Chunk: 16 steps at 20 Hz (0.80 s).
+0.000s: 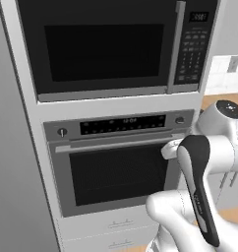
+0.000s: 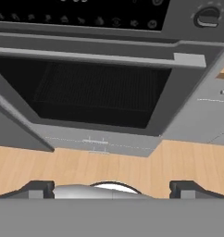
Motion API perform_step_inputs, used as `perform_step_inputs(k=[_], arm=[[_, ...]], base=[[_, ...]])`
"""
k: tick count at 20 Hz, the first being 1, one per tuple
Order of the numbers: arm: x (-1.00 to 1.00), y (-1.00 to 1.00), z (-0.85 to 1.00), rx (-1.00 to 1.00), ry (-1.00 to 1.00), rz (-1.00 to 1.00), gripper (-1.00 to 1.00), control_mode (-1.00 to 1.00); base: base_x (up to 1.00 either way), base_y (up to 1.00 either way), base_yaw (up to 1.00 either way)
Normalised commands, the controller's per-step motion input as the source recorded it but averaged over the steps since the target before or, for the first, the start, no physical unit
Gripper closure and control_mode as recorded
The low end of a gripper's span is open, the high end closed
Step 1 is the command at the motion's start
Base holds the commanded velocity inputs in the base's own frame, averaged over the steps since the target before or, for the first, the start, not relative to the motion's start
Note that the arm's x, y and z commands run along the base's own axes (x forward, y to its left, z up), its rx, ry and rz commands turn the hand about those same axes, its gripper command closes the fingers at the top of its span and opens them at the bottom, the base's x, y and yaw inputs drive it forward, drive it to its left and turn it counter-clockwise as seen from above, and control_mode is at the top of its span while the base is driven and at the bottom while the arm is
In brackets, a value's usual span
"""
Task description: Open the microwave, place the bowl with waffle inside the microwave, then close the microwave door and turn it on.
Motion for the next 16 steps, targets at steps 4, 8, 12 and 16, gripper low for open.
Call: perform_step_inputs(k=[4, 8, 12, 16], arm=[[0.00, 0.00, 0.00, 0.00, 0.00, 0.00, -1.00, 1.00], [0.00, 0.00, 0.00, 0.00, 0.00, 0.00, -1.00, 1.00], [0.00, 0.00, 0.00, 0.00, 0.00, 0.00, -1.00, 1.00], [0.00, 0.00, 0.00, 0.00, 0.00, 0.00, -1.00, 1.00]], base=[[-0.15, -0.24, 0.13], [-0.02, -0.38, 0.16], [-0.03, -0.53, 0.16], [0.00, -0.54, 0.16]])
